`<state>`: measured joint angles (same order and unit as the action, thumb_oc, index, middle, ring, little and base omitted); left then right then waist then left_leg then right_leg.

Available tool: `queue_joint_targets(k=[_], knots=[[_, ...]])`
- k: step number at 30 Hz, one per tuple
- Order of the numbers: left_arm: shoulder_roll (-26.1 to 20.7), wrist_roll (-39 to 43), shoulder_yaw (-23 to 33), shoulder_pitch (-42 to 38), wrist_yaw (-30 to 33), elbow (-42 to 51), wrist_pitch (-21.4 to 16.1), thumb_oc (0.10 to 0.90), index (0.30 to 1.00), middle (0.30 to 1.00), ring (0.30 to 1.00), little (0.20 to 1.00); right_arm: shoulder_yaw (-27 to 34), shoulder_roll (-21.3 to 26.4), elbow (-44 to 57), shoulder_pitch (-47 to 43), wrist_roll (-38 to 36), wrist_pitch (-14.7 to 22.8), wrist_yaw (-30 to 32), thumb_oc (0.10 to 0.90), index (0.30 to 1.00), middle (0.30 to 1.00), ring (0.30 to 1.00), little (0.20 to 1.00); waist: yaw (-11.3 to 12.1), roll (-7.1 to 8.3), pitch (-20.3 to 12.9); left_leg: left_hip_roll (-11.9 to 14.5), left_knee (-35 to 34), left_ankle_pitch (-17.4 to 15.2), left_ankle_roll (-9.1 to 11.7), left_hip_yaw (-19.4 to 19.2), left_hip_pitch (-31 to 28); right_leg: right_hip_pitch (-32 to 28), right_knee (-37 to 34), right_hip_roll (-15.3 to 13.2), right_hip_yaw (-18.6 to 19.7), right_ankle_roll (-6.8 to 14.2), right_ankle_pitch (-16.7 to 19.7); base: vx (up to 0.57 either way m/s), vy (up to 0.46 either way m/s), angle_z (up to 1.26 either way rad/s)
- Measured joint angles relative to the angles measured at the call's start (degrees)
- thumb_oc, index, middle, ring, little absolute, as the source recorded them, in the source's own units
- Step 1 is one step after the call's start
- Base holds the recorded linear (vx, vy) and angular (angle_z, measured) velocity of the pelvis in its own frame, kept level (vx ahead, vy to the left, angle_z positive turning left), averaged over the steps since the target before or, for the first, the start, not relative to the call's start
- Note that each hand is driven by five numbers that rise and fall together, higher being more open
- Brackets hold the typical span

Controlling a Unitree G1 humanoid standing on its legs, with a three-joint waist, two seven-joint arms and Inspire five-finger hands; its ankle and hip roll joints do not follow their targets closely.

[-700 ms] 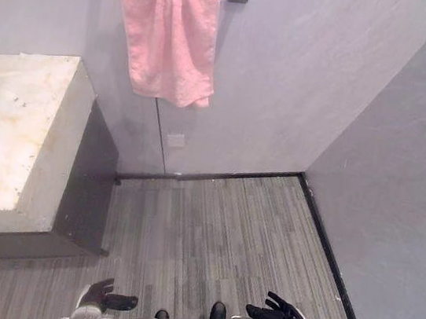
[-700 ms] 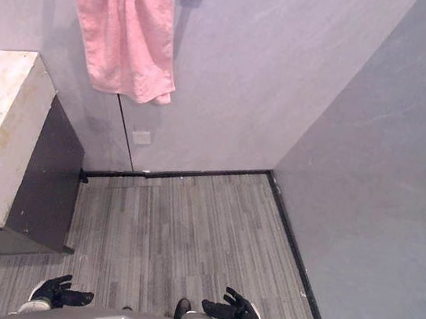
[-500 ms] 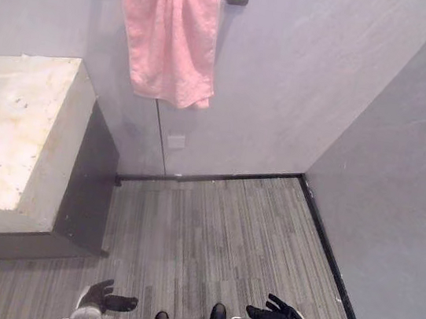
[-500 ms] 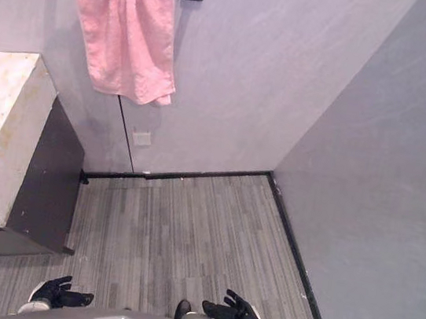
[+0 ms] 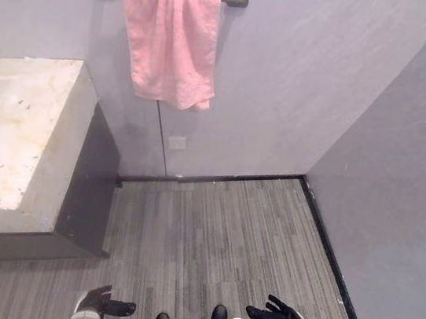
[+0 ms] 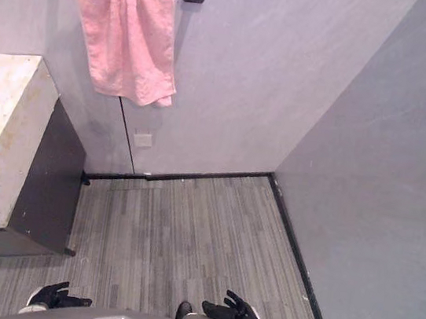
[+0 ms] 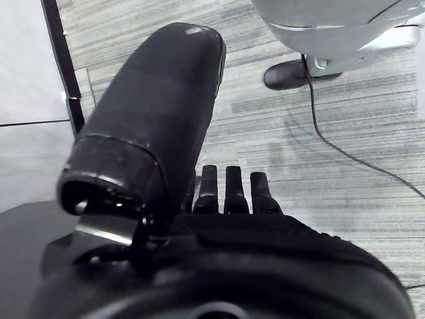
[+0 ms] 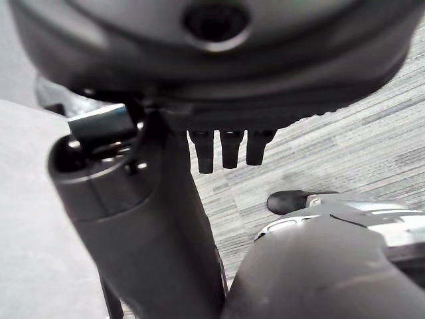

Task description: Organize the bathroom.

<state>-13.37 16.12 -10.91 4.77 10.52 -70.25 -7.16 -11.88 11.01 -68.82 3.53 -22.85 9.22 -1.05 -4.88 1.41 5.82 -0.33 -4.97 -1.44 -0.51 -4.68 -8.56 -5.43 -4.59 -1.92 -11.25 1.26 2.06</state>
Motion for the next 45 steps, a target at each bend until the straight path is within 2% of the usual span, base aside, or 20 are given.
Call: queue_joint_targets(k=[12,16,23,25,26,27,28,29,30,31,32,33,34,35,38,40,42,43,44,45], knots=[[0.0,0.1,0.0,0.0,-0.1,0.0,-0.1,0.800,0.900,0.900,0.900,0.900,0.0,0.0,0.0,0.0,0.1,0.6,0.0,0.800,0.900,0.900,0.900,0.900,0.0,-0.71,-0.4,0.0,-0.1,0.0,0.0,0.1,0.0,0.0,0.0,0.0,-0.1,0.0,0.0,0.00,-0.003,0.00],[0.0,5.4,1.3,0.1,-1.1,1.9,-1.4,0.800,0.900,0.900,0.900,0.900,-0.4,0.4,2.5,0.6,0.2,2.0,0.2,0.800,0.900,0.900,0.900,0.900,0.0,-0.84,-0.2,0.0,0.0,0.0,0.0,0.2,0.1,0.0,0.0,0.0,-0.2,0.0,-0.1,0.04,-0.038,0.01],[-3.8,11.0,3.0,1.6,1.3,31.4,-1.8,0.800,0.900,0.900,0.900,0.900,-1.6,5.3,33.8,3.6,1.8,2.6,4.5,0.800,0.900,0.900,0.900,0.900,-0.1,-1.59,1.8,0.1,0.1,0.6,0.0,0.4,0.2,0.0,0.0,0.1,-0.4,0.1,0.0,0.03,-0.074,0.02],[-8.2,12.6,3.1,1.9,2.6,47.2,-2.0,0.800,0.900,0.900,0.900,0.900,-1.1,7.2,45.9,4.3,2.2,6.0,6.1,0.800,0.900,0.900,0.900,0.900,-0.1,-1.67,2.1,0.3,0.0,0.7,0.2,0.5,0.2,0.0,-0.3,0.3,-0.5,0.1,0.0,0.07,-0.087,0.01],[-8.8,12.8,3.3,1.1,3.0,49.3,-2.3,0.800,0.900,0.900,0.900,0.900,-0.8,7.4,47.3,3.8,2.3,6.9,6.4,0.800,0.900,0.900,0.900,0.900,-0.2,-1.78,2.1,0.4,0.1,0.7,0.2,0.4,0.0,-0.1,-0.3,0.3,-0.4,0.1,0.0,0.06,-0.079,-0.04],[-10.8,14.8,3.9,-0.1,5.2,57.3,-0.9,0.800,0.900,0.900,0.900,0.900,-0.7,9.0,52.3,2.9,2.4,8.1,7.0,0.800,0.900,0.900,0.900,0.900,0.0,-2.06,2.4,0.4,0.1,0.8,0.2,0.2,0.1,0.1,-0.3,0.4,-0.1,0.1,0.0,0.01,-0.024,-0.04],[-10.8,14.8,3.9,-0.1,5.2,57.3,-0.9,0.800,0.900,0.900,0.900,0.900,-0.7,9.0,52.3,2.9,2.4,8.1,7.0,0.800,0.900,0.900,0.900,0.900,0.0,-2.06,2.4,0.4,0.1,0.8,0.2,0.2,0.1,0.1,-0.3,0.4,-0.1,0.1,0.0,0.03,-0.113,-0.06],[-11.5,15.3,5.2,-2.7,6.6,62.1,-1.7,0.800,0.900,0.900,0.900,0.900,-0.5,10.6,55.7,1.3,2.6,10.7,7.5,0.800,0.900,0.900,0.900,0.900,0.0,-2.42,2.6,0.5,0.2,0.8,0.3,0.1,0.0,0.0,-0.3,0.5,0.1,0.1,0.0,0.02,-0.130,-0.01],[-11.9,15.6,5.3,-4.2,8.0,64.3,-1.2,0.800,0.900,0.900,0.900,0.900,-0.6,11.1,56.6,0.1,3.5,11.1,7.9,0.800,0.900,0.900,0.900,0.900,0.0,-2.29,2.8,0.6,1.9,0.4,1.0,0.0,0.6,0.1,-0.1,0.9,0.1,0.2,-0.3,0.03,-0.211,-0.07],[-13.4,15.0,4.9,-8.2,11.7,67.8,-0.5,0.800,0.900,0.900,0.900,0.900,-1.3,12.3,57.7,-3.2,4.6,11.1,9.0,0.800,0.900,0.900,0.900,0.900,0.7,0.12,4.3,-0.4,11.0,-0.6,2.5,-1.3,5.2,0.3,0.3,-0.2,0.4,-0.4,-0.7,0.03,-0.135,-0.06],[-13.8,14.8,4.9,-11.0,13.1,68.6,-0.6,0.800,0.900,0.900,0.900,0.900,-2.0,13.6,58.5,-5.2,4.6,11.1,9.4,0.800,0.900,0.900,0.900,0.900,1.3,0.95,5.3,-0.2,17.4,-1.3,3.5,-2.7,8.5,1.0,1.7,-0.3,0.4,-1.1,-1.2,0.12,-0.114,0.01],[-14.2,14.6,4.5,-16.1,15.8,69.3,-0.5,0.800,0.900,0.900,0.900,0.900,-2.7,16.0,59.9,-9.3,4.7,11.3,9.7,0.800,0.900,0.900,0.900,0.900,1.7,2.19,6.9,0.5,30.0,-1.4,4.3,-5.3,14.8,0.4,2.1,-1.1,0.6,-3.0,-1.6,0.14,-0.032,0.10],[-14.2,13.8,4.1,-17.8,17.5,69.5,-0.8,0.800,0.900,0.900,0.900,0.900,-3.0,16.9,60.0,-11.5,5.7,11.8,10.4,0.800,0.900,0.900,0.900,0.900,1.6,2.44,7.5,1.3,33.9,-2.2,5.0,-6.6,16.9,-0.6,1.5,-1.1,0.4,-3.5,-1.5,0.22,0.005,0.09],[-14.4,11.8,3.9,-18.5,20.0,71.1,-1.3,0.800,0.900,0.900,0.900,0.900,-3.0,17.0,60.4,-14.5,6.9,11.9,11.8,0.800,0.900,0.900,0.900,0.900,1.6,2.10,7.6,2.2,30.8,-3.5,3.7,-8.9,17.3,-1.5,1.2,-0.7,0.4,-3.6,-2.0,0.19,0.018,0.01],[-14.3,7.3,3.6,-18.8,23.8,74.1,-3.0,0.800,0.900,0.900,0.900,0.900,-2.8,16.8,60.7,-18.3,7.7,13.1,14.9,0.800,0.900,0.900,0.900,0.900,1.2,1.01,8.1,3.9,22.4,-2.8,2.4,-13.3,17.6,-2.9,0.8,0.6,-0.2,-3.9,-2.6,0.22,0.046,0.06],[-14.3,2.7,3.1,-19.0,28.7,75.3,-3.3,0.800,0.900,0.900,0.900,0.900,-2.7,17.0,60.8,-18.4,9.0,13.2,16.5,0.800,0.900,0.900,0.900,0.900,0.0,0.39,8.2,5.2,13.4,2.5,3.3,-17.3,17.9,-5.1,0.0,2.2,-1.3,-2.7,-4.1,0.42,0.097,0.30],[-14.1,0.0,2.8,-19.0,31.8,75.3,-3.2,0.800,0.900,0.900,0.900,0.900,-2.7,17.1,60.8,-18.3,9.1,13.2,16.8,0.800,0.900,0.900,0.900,0.900,-0.2,-0.24,8.6,5.5,8.7,5.4,3.4,-16.9,17.6,-6.1,0.0,2.9,-1.6,-2.7,-4.6,0.26,0.054,0.04],[-14.1,-2.3,2.8,-19.0,34.4,75.3,-3.2,0.800,0.900,0.900,0.900,0.900,-2.7,17.6,60.8,-18.4,9.1,13.2,16.7,0.800,0.900,0.900,0.900,0.900,0.0,-1.12,9.1,6.0,6.4,7.6,2.3,-17.0,16.8,-7.4,0.1,3.7,-1.2,-2.3,-5.4,0.22,0.056,-0.17],[-14.2,-3.4,2.9,-19.0,35.6,75.2,-3.0,0.800,0.900,0.900,0.900,0.900,-2.7,17.6,60.8,-18.3,9.0,13.2,16.7,0.800,0.900,0.900,0.900,0.900,0.1,-1.13,9.2,6.0,6.2,9.9,0.3,-17.1,16.0,-8.1,0.1,3.5,-0.9,-1.8,-6.1,0.30,0.073,-0.19],[-14.1,-3.5,3.0,-19.1,36.5,75.2,-2.9,0.800,0.900,0.900,0.900,0.900,-2.8,17.6,60.8,-18.4,8.9,13.2,16.8,0.800,0.900,0.900,0.900,0.900,0.1,-0.67,9.2,5.1,5.5,9.7,-1.2,-17.5,15.0,-8.7,0.1,2.8,-0.9,-1.2,-6.5,0.31,0.073,-0.11]])
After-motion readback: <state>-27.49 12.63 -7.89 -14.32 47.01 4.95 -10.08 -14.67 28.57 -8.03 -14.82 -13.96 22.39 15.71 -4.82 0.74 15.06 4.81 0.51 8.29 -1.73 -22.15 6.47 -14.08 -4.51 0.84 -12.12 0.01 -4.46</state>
